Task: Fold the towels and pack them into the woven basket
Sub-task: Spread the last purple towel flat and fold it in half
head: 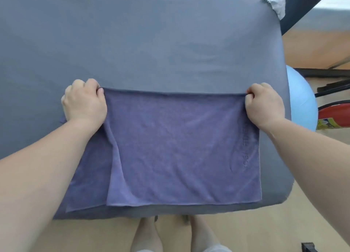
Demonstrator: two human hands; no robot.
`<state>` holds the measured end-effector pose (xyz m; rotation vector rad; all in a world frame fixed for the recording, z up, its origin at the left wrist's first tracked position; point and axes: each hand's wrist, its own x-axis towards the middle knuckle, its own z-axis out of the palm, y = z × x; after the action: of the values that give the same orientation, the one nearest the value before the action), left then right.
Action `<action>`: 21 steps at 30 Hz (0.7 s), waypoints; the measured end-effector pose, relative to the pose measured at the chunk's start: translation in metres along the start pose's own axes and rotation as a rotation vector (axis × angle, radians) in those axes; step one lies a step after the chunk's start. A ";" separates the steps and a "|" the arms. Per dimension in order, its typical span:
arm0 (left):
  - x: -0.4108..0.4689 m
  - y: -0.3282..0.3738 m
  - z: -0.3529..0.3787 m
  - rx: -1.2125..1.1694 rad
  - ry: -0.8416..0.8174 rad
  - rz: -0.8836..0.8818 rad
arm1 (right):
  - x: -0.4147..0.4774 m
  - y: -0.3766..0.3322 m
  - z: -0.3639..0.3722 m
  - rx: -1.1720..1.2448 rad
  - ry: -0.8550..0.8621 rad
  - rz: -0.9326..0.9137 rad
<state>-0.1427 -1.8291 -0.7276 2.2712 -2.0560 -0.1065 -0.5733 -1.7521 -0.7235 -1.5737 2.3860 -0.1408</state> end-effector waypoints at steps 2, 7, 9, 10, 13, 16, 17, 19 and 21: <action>0.020 0.002 -0.006 -0.006 0.030 0.017 | 0.021 -0.005 -0.007 -0.005 0.041 0.002; 0.026 0.032 -0.011 -0.020 -0.004 0.075 | 0.036 -0.028 -0.010 -0.014 0.154 -0.003; 0.003 0.050 -0.009 -0.055 -0.049 0.135 | 0.016 -0.045 0.002 -0.043 0.108 -0.035; -0.013 0.059 -0.007 -0.078 -0.071 0.173 | 0.003 -0.056 0.010 -0.054 0.068 -0.063; -0.062 0.089 0.001 -0.099 -0.186 0.274 | -0.042 -0.089 0.041 -0.073 -0.068 -0.185; -0.098 0.108 0.022 -0.015 -0.318 0.344 | -0.073 -0.098 0.068 -0.118 -0.167 -0.273; -0.106 0.110 0.030 0.020 -0.342 0.360 | -0.077 -0.093 0.073 -0.148 -0.178 -0.279; -0.112 0.110 0.042 0.075 -0.363 0.370 | -0.076 -0.077 0.077 -0.200 -0.166 -0.277; -0.113 0.109 0.049 0.113 -0.361 0.366 | -0.071 -0.059 0.073 -0.205 -0.147 -0.253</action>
<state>-0.2671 -1.7276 -0.7650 2.0056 -2.6868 -0.4132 -0.4744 -1.7060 -0.7675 -1.9040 2.1388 0.1692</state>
